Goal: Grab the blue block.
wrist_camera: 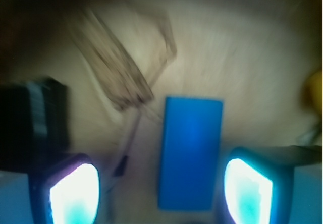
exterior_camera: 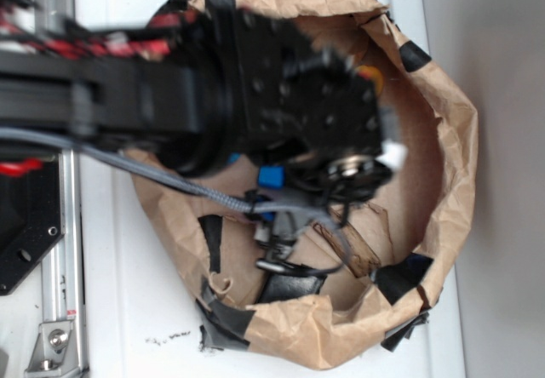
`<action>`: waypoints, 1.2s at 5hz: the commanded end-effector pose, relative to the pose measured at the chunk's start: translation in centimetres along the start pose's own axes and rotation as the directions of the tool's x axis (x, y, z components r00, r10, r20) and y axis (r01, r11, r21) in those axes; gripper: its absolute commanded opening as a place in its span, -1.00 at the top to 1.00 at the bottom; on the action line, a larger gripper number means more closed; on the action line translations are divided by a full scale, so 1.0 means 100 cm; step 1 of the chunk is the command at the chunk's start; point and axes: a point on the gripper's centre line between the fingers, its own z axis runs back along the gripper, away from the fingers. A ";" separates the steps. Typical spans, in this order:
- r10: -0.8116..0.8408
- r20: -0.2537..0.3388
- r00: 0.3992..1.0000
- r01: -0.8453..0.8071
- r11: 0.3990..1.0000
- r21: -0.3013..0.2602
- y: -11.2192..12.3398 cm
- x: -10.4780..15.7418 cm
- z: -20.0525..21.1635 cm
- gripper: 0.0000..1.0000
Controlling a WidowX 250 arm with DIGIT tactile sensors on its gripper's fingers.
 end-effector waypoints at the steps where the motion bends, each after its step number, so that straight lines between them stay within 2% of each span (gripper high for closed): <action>1: 0.006 -0.038 0.999 -0.003 0.996 0.084 -0.005 -0.006 -0.037 -1.00; 2: 0.029 -0.029 0.999 -0.026 0.996 0.088 0.001 0.004 -0.043 1.00; 3: 0.044 0.020 0.999 -0.046 0.993 0.112 0.004 0.005 -0.019 1.00; 4: 0.042 0.102 0.994 -0.058 0.985 0.162 0.004 0.006 0.029 1.00; 5: 0.104 0.172 0.980 -0.128 0.982 0.139 0.006 0.005 0.079 1.00; 6: 0.194 0.151 0.969 -0.208 0.974 0.087 0.007 -0.001 0.129 1.00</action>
